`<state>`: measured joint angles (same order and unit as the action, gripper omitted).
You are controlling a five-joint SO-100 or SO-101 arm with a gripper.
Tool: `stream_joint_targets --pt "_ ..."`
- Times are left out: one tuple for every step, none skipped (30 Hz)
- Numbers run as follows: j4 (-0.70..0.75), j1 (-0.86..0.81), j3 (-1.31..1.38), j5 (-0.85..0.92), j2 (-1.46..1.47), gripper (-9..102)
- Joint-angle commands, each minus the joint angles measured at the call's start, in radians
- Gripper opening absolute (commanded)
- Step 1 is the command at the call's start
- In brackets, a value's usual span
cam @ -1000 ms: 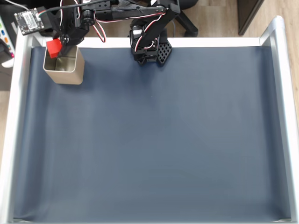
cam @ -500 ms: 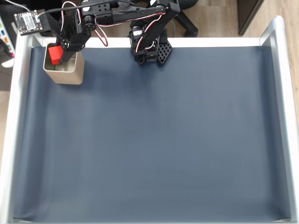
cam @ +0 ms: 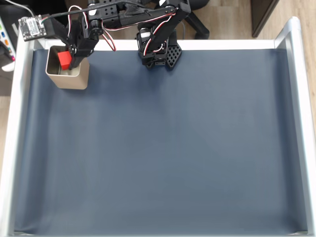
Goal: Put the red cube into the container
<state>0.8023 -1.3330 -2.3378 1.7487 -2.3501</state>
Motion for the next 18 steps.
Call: stream_joint_targets --pt "-0.023 0.006 0.003 -0.009 -0.035 2" --pt "-0.023 0.006 0.002 -0.009 -0.037 3" --pt "-0.023 0.005 -0.002 -0.009 -0.038 5" --pt "-0.023 0.003 -0.005 -0.009 -0.04 6" --pt "-0.023 0.003 -0.006 -0.009 -0.04 7" --pt "-0.025 0.002 -0.009 -0.009 -0.041 9" --pt "-0.029 0.002 -0.011 -0.009 -0.041 10" --pt "-0.035 0.0 -0.014 -0.009 -0.041 11" --pt "-0.041 0.0 -0.014 -0.012 -0.041 13" --pt "-0.048 0.0 -0.015 -0.017 -0.041 14" --pt "-0.055 0.0 -0.015 -0.026 -0.041 15" --pt "-0.069 0.0 -0.017 -0.035 -0.041 17" --pt "-0.08 0.0 -0.018 -0.04 -0.041 18" --pt "-0.091 -0.002 -0.02 -0.043 -0.041 18" --pt "-0.092 -0.002 -0.02 -0.043 -0.04 19" --pt "-0.095 -0.003 -0.021 -0.041 -0.038 19" --pt "-0.098 -0.003 -0.023 -0.043 -0.037 19" --pt "-0.1 -0.003 -0.026 -0.043 -0.038 19"
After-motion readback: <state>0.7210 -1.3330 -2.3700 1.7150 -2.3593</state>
